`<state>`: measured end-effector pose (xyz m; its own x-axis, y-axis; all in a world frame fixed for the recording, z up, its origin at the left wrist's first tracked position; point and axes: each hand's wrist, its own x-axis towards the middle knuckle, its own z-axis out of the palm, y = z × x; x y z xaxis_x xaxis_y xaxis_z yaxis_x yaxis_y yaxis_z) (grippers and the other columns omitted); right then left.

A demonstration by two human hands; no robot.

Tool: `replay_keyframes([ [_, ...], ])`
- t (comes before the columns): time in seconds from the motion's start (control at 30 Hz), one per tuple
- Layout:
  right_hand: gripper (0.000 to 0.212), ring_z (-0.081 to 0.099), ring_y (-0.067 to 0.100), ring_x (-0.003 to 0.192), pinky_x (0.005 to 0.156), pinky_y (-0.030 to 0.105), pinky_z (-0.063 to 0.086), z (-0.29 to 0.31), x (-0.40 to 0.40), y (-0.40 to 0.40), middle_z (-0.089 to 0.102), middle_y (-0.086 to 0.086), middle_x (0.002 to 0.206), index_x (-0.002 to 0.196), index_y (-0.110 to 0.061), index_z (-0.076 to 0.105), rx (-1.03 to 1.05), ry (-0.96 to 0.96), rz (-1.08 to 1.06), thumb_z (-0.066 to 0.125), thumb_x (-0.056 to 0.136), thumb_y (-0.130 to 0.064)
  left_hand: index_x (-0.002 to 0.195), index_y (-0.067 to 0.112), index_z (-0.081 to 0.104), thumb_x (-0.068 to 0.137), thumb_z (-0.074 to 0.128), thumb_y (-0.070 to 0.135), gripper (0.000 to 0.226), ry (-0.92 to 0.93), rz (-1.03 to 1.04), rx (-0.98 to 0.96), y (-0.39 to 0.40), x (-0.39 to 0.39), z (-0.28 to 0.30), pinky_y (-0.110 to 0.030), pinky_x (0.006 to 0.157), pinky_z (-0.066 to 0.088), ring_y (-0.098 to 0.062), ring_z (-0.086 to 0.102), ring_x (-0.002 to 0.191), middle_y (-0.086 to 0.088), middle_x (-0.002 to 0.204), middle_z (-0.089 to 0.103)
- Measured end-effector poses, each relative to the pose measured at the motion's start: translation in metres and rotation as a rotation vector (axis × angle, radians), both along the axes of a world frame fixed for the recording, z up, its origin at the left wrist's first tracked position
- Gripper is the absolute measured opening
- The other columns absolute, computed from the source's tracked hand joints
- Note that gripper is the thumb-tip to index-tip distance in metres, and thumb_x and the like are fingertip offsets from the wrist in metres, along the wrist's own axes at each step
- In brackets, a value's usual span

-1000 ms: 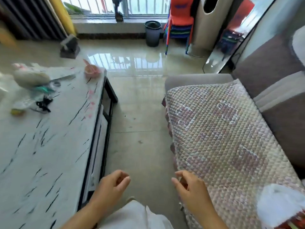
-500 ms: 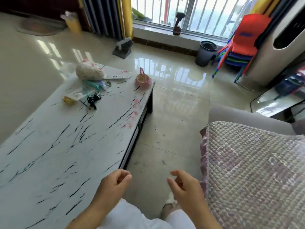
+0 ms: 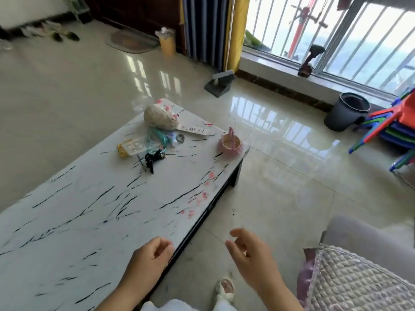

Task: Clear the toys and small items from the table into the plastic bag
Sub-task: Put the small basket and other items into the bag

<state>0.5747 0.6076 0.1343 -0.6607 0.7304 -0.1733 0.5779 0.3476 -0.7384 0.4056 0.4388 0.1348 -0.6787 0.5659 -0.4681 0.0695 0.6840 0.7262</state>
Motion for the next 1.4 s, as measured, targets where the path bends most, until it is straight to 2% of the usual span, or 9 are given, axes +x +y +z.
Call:
replay_keyframes([
  [0.47, 0.015, 0.060, 0.015, 0.084, 0.076, 0.033, 0.049, -0.020, -0.145, 0.145, 0.066, -0.004, 0.082, 0.099, -0.021, 0.063, -0.093, -0.129, 0.090, 0.062, 0.085, -0.027, 0.077, 0.027, 0.062, 0.087, 0.060, 0.028, 0.011, -0.059, 0.048, -0.046, 0.145, -0.104, -0.022, -0.010, 0.061, 0.044, 0.004, 0.057, 0.063, 0.008, 0.071, 0.066],
  [0.57, 0.015, 0.060, 0.014, 0.083, 0.076, 0.034, 0.050, -0.029, -0.180, 0.167, 0.065, -0.005, 0.081, 0.099, -0.021, 0.064, -0.127, -0.145, 0.076, 0.063, 0.084, -0.026, 0.080, 0.027, 0.062, 0.088, 0.060, 0.030, 0.009, -0.089, 0.018, -0.057, 0.178, -0.141, -0.032, -0.016, 0.067, 0.047, 0.001, 0.058, 0.068, 0.010, 0.075, 0.066],
  [0.63, 0.015, 0.060, 0.013, 0.083, 0.074, 0.030, 0.050, -0.037, -0.204, 0.184, 0.064, -0.007, 0.081, 0.098, -0.021, 0.063, -0.151, -0.158, 0.073, 0.064, 0.084, -0.026, 0.081, 0.029, 0.061, 0.088, 0.059, 0.031, 0.007, -0.094, 0.005, -0.069, 0.200, -0.167, -0.041, -0.016, 0.067, 0.048, -0.004, 0.060, 0.072, 0.009, 0.078, 0.065],
  [0.7, 0.016, 0.058, 0.006, 0.082, 0.069, 0.017, 0.045, -0.047, -0.225, 0.201, 0.062, -0.010, 0.085, 0.100, -0.023, 0.063, -0.153, -0.161, 0.066, 0.063, 0.084, -0.027, 0.086, 0.030, 0.060, 0.088, 0.059, 0.032, 0.003, -0.095, -0.005, -0.085, 0.221, -0.190, -0.050, -0.014, 0.068, 0.047, -0.003, 0.059, 0.077, 0.010, 0.084, 0.065],
  [0.77, 0.018, 0.055, 0.002, 0.082, 0.065, 0.011, 0.038, -0.057, -0.242, 0.220, 0.060, -0.013, 0.090, 0.101, -0.023, 0.064, -0.154, -0.151, 0.050, 0.064, 0.084, -0.026, 0.096, 0.026, 0.061, 0.088, 0.058, 0.033, 0.011, -0.084, -0.024, -0.119, 0.242, -0.209, -0.062, -0.017, 0.073, 0.046, -0.003, 0.058, 0.084, 0.010, 0.095, 0.062],
  [1.0, 0.031, 0.051, 0.003, 0.084, 0.077, 0.022, 0.041, -0.092, -0.289, 0.298, 0.055, -0.008, 0.113, 0.114, -0.020, 0.059, -0.120, -0.171, -0.009, 0.064, 0.085, -0.027, 0.115, 0.025, 0.053, 0.088, 0.057, 0.037, 0.030, -0.076, -0.041, -0.213, 0.323, -0.253, -0.105, -0.023, 0.087, 0.037, -0.008, 0.047, 0.105, 0.006, 0.123, 0.045],
  [1.13, 0.051, 0.044, 0.019, 0.116, 0.095, 0.027, 0.035, -0.123, -0.312, 0.344, 0.049, 0.002, 0.127, 0.130, -0.017, 0.047, -0.007, -0.229, -0.099, 0.065, 0.082, -0.019, 0.125, 0.025, 0.047, 0.086, 0.059, 0.036, 0.042, -0.056, -0.042, -0.227, 0.380, -0.276, -0.140, -0.022, 0.092, 0.033, -0.012, 0.042, 0.122, 0.006, 0.133, 0.041],
  [1.27, 0.064, 0.041, 0.022, 0.123, 0.102, 0.033, 0.032, -0.156, -0.327, 0.377, 0.047, 0.004, 0.135, 0.137, -0.015, 0.039, 0.013, -0.261, -0.217, 0.066, 0.079, -0.019, 0.131, 0.023, 0.042, 0.085, 0.061, 0.034, 0.052, -0.029, -0.044, -0.265, 0.440, -0.301, -0.182, -0.025, 0.094, 0.033, -0.017, 0.040, 0.126, 0.001, 0.138, 0.038],
  [1.4, 0.054, 0.049, 0.019, 0.119, 0.098, 0.039, 0.040, -0.190, -0.332, 0.391, 0.052, -0.002, 0.131, 0.133, -0.018, 0.043, -0.095, -0.261, -0.264, 0.062, 0.084, -0.028, 0.136, 0.018, 0.037, 0.082, 0.063, 0.031, 0.061, 0.031, -0.017, -0.348, 0.485, -0.325, -0.227, -0.035, 0.101, 0.038, -0.025, 0.038, 0.128, -0.004, 0.143, 0.033],
])
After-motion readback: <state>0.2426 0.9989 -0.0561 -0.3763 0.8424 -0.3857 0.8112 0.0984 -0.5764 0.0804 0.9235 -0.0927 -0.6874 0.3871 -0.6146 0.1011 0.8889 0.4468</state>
